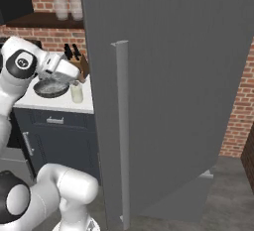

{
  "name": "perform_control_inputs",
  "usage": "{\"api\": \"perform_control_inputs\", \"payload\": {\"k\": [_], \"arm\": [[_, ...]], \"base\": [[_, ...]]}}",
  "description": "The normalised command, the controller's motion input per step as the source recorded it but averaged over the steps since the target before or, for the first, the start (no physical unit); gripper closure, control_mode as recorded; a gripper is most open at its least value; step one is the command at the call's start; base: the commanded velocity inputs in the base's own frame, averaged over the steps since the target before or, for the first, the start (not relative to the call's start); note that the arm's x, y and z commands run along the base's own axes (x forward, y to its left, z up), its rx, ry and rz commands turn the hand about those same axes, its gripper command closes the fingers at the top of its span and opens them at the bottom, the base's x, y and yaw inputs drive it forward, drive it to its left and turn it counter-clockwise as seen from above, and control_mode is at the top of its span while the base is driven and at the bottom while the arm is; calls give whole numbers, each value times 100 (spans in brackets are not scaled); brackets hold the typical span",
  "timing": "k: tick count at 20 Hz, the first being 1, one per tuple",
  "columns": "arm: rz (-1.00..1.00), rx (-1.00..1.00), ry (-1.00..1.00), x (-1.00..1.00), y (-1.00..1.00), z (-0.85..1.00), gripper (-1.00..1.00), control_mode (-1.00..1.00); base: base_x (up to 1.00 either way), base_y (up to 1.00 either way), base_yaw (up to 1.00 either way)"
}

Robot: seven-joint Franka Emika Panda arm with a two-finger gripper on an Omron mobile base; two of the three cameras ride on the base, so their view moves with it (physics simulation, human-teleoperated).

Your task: Grab a lemon wedge from the fridge and one ice cube from the ice bowl, and put them in the glass of lemonade.

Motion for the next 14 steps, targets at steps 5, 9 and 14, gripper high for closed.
{"api": "perform_control_inputs", "payload": {"k": [5, 9, 14], "arm": [[-12, -25, 12, 11, -20, -23, -100, -100], [-19, -15, 27, 0, -59, -1, -100, -100], [-22, -10, 25, 0, -57, -26, -100, -100]], "base": [[0, 0, 0], [0, 0, 0], [0, 0, 0]]}}
